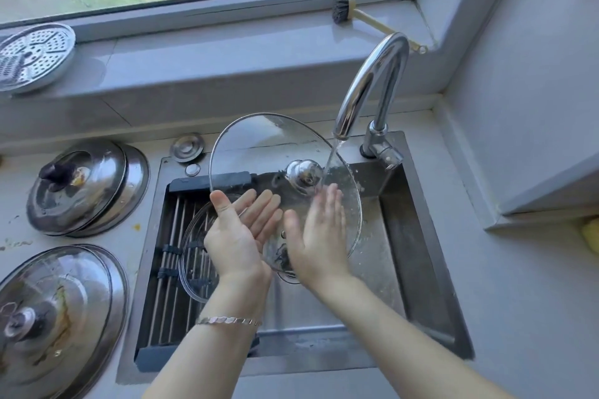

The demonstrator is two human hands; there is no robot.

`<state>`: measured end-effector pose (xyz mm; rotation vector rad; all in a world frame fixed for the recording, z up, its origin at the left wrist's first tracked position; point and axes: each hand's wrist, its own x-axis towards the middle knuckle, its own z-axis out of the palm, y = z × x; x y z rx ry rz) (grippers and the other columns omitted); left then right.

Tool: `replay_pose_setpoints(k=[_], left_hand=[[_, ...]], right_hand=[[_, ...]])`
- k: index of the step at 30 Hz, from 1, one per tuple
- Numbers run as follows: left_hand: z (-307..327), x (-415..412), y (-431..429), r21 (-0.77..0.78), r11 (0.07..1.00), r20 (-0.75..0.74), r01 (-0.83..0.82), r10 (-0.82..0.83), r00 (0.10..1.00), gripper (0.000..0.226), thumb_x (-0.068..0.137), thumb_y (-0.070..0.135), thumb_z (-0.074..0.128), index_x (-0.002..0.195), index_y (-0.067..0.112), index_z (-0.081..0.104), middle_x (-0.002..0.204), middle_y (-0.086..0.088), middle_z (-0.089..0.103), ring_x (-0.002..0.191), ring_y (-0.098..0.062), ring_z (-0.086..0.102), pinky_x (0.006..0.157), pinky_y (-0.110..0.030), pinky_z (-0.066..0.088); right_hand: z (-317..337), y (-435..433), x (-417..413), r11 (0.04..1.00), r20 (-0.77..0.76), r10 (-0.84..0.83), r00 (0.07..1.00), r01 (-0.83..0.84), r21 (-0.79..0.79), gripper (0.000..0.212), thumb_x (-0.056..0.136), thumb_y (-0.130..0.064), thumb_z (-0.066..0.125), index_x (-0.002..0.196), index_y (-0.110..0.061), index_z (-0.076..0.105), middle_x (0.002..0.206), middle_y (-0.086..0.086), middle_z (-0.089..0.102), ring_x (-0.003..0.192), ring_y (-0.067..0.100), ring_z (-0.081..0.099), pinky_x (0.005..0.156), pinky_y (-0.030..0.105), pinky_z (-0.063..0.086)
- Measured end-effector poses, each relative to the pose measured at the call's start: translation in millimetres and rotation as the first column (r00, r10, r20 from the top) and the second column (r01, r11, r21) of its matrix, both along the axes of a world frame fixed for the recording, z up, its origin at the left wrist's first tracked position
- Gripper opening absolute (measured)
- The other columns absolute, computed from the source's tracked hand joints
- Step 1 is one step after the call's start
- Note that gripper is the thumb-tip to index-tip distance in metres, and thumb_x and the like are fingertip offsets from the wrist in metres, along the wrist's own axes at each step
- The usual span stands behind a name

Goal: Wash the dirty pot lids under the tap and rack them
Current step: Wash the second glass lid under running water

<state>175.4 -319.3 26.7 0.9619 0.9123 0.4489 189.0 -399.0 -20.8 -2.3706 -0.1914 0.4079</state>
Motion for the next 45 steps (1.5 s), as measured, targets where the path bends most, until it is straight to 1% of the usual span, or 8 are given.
replay_pose_setpoints(k=[3,8,12,17,23,31,36,45], left_hand=[[1.4,-4.7,-1.8,0.042,0.999,-0.001,-0.01,0.01,1.0,0.054,0.092,0.052,0.036,0.089,0.004,0.06,0.071,-0.007,0.074,0.071,-0.021,0.073,0.062,-0.027,0.06],[2.0,-3.0,-4.8,-0.005,1.0,-0.039,-0.02,0.019,0.999,0.055,0.092,0.053,0.036,0.092,0.004,0.061,0.08,-0.011,0.073,0.073,-0.021,0.073,0.065,-0.028,0.06],[1.4,-6.1,-2.7,-0.006,0.999,-0.04,-0.047,0.047,0.998,0.054,0.092,0.052,0.036,0.091,0.003,0.06,0.071,-0.008,0.074,0.07,-0.02,0.073,0.059,-0.025,0.059],[2.3,-6.1,3.6,-0.077,0.994,-0.051,-0.082,0.078,0.996,0.053,0.093,0.051,0.037,0.09,0.003,0.06,0.068,-0.008,0.074,0.067,-0.019,0.073,0.056,-0.024,0.058],[4.5,-15.2,13.9,-0.053,0.993,-0.052,0.107,-0.109,0.993,0.055,0.093,0.05,0.034,0.09,0.001,0.059,0.068,-0.009,0.073,0.066,-0.021,0.073,0.053,-0.024,0.058],[3.2,-18.6,15.3,-0.083,0.922,-0.119,0.377,-0.385,0.915,0.056,0.093,0.047,0.033,0.086,-0.001,0.06,0.068,-0.014,0.073,0.06,-0.022,0.072,0.047,-0.024,0.056],[-0.6,-12.1,10.5,0.006,0.91,-0.194,0.414,-0.405,0.894,0.056,0.093,0.046,0.035,0.082,-0.002,0.062,0.067,-0.015,0.072,0.057,-0.023,0.071,0.05,-0.027,0.058],[-14.9,0.5,-1.5,0.023,0.961,-0.25,0.275,-0.261,0.933,0.044,0.092,0.046,0.044,0.074,0.013,0.066,0.059,0.005,0.071,0.062,-0.011,0.067,0.053,-0.021,0.051]], right_hand=[[2.8,-9.1,20.2,0.98,-0.233,-0.183,0.955,0.196,0.033,0.075,0.096,-0.051,0.016,0.146,-0.001,-0.01,0.155,0.016,-0.017,0.143,0.022,-0.017,0.112,0.029,-0.014],[10.6,5.6,-21.3,0.994,0.056,0.106,0.993,-0.107,0.016,0.088,0.078,-0.061,-0.002,0.144,-0.005,-0.018,0.143,0.001,-0.034,0.136,0.014,-0.031,0.107,0.024,-0.024],[-1.0,-10.5,17.0,0.994,-0.214,-0.109,0.971,0.111,-0.004,0.075,0.095,-0.053,0.015,0.146,-0.003,-0.011,0.154,0.014,-0.019,0.143,0.021,-0.019,0.113,0.03,-0.014],[3.1,-4.8,-20.8,0.981,0.071,0.196,0.978,-0.195,-0.025,0.088,0.081,-0.064,-0.006,0.146,-0.006,-0.012,0.148,0.003,-0.028,0.135,0.01,-0.03,0.111,0.025,-0.02],[-22.7,-33.5,39.7,0.998,-0.051,-0.057,0.997,0.057,0.002,0.062,0.098,-0.044,0.013,0.149,-0.011,0.001,0.158,0.004,-0.006,0.145,0.014,-0.008,0.116,0.03,-0.006],[5.4,-42.4,108.1,0.948,0.09,0.317,0.944,-0.315,-0.037,0.05,0.102,-0.024,0.022,0.147,-0.004,0.018,0.158,0.005,0.009,0.145,0.013,0.0,0.117,0.032,-0.003],[9.2,-25.5,97.2,0.961,-0.118,0.27,0.956,-0.276,-0.034,0.06,0.101,-0.033,0.015,0.147,-0.006,-0.01,0.156,0.006,-0.016,0.143,0.013,-0.017,0.117,0.033,-0.01],[13.3,19.0,19.2,0.892,0.239,0.452,0.86,-0.425,-0.155,0.069,0.086,-0.038,-0.004,0.148,-0.01,0.01,0.157,0.004,0.003,0.144,0.012,-0.002,0.112,0.024,-0.012]])
